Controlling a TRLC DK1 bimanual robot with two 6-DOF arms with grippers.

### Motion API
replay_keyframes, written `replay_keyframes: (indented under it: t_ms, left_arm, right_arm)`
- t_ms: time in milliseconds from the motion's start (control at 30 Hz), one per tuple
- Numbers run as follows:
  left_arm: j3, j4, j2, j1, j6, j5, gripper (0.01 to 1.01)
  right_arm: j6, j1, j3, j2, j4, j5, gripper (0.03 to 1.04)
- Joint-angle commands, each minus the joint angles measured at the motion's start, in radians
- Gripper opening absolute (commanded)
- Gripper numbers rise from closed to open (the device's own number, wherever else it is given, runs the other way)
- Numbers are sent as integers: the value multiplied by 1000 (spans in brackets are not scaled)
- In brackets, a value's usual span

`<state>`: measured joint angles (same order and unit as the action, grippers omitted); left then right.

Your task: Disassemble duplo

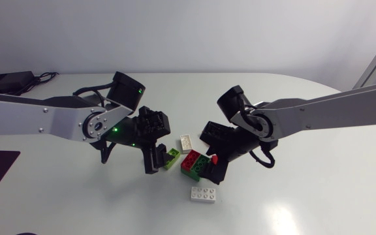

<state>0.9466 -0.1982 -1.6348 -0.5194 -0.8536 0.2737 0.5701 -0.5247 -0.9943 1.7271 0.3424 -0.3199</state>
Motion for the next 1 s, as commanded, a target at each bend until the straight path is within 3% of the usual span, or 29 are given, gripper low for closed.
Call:
replay_keyframes:
  t_ms: [0, 367, 767, 900, 967]
  left_arm:
    - [18, 5, -25, -1, -28, 7, 921]
    - [17, 9, -30, -16, -24, 7, 921]
    - [17, 14, -36, -25, -22, 5, 921]
    - [21, 14, -40, -27, -21, 4, 921]
    - [24, 14, -40, -28, -21, 2, 921]
  right_arm:
    - [17, -9, -17, 34, 18, 13, 1000]
    - [-39, -57, -27, 68, -17, 114, 1000]
    - [-56, -87, -27, 78, -37, 150, 993]
    - [-59, -87, -24, 78, -29, 150, 861]
    - [-61, -89, -23, 75, -28, 150, 705]
